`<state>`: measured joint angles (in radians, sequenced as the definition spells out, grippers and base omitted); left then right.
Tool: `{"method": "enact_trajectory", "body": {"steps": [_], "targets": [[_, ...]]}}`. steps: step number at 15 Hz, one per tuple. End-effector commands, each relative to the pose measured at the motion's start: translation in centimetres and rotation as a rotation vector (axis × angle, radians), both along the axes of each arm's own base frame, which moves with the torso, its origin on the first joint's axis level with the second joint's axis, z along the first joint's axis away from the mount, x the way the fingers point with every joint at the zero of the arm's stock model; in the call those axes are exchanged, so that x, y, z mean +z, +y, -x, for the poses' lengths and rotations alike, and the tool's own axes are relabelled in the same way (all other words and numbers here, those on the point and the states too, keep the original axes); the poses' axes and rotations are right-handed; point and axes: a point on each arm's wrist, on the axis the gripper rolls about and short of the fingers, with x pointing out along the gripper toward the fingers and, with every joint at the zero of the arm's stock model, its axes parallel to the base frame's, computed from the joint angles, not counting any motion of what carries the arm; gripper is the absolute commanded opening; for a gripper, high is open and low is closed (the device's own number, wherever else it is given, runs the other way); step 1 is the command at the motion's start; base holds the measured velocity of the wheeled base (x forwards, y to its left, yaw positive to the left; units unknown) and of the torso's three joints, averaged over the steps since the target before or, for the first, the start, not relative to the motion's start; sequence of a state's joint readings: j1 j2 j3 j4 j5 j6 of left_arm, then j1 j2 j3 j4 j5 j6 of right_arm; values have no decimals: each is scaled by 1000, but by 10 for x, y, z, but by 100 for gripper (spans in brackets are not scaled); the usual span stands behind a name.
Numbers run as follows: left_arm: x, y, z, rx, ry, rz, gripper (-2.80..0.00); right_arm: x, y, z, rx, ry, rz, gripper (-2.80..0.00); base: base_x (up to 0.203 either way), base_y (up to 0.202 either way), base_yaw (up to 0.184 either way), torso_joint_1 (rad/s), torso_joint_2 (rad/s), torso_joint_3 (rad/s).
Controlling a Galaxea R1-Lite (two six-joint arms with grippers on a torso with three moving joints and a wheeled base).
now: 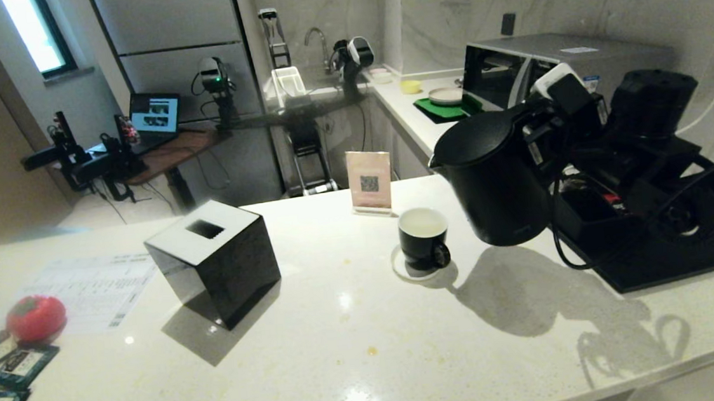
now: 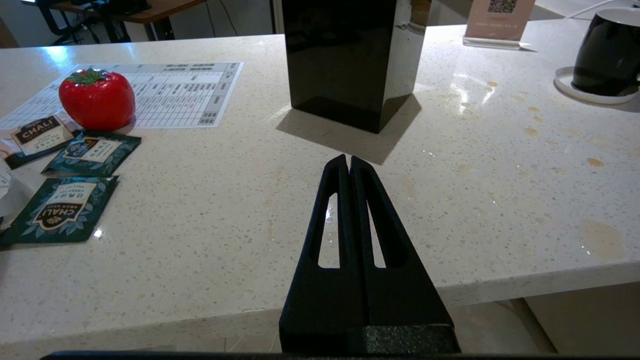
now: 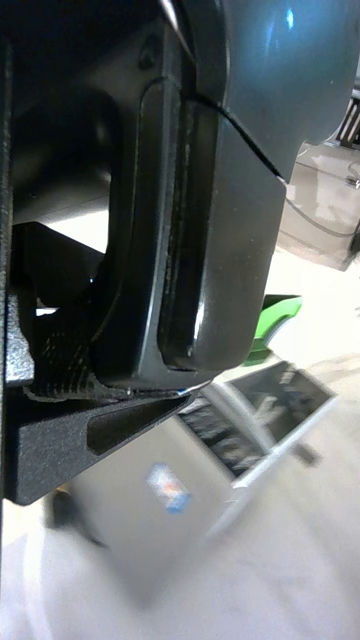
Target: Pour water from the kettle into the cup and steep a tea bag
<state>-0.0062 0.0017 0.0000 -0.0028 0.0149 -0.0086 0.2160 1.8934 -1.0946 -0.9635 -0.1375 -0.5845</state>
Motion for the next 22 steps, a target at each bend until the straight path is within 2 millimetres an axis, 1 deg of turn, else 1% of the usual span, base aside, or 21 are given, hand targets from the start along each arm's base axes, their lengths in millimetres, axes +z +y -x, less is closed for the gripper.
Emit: {"method": "enact_trajectory", "body": {"steps": [1,5,8,11,12,14,18,20,22], "targets": [[0,0,0,0,1,1,-280,8,-7,15,-16,-6,-91,-280,0,0,0,0,0,0],[0,0,0,0,1,1,-280,10,-22,28,-97,-3,-250,-280,0,0,0,0,0,0],[0,0,0,0,1,1,-280,9,-40,42,-138,5,-308,-280,0,0,0,0,0,0],[0,0,0,0,1,1,-280,-1,-54,58,-172,32,-364,-280,0,0,0,0,0,0],[0,0,0,0,1,1,-280,-2,-61,63,-192,31,-388,-280,0,0,0,0,0,0],[0,0,0,0,1,1,-280,-6,-71,68,-213,22,-450,-280,0,0,0,0,0,0],[0,0,0,0,1,1,-280,-18,-87,79,-258,-1,-478,-280,0,0,0,0,0,0],[0,0,0,0,1,1,-280,-18,-93,89,-276,-12,-495,-280,0,0,0,0,0,0],[0,0,0,0,1,1,-280,-16,-99,93,-294,-24,-498,-280,0,0,0,0,0,0]]}}
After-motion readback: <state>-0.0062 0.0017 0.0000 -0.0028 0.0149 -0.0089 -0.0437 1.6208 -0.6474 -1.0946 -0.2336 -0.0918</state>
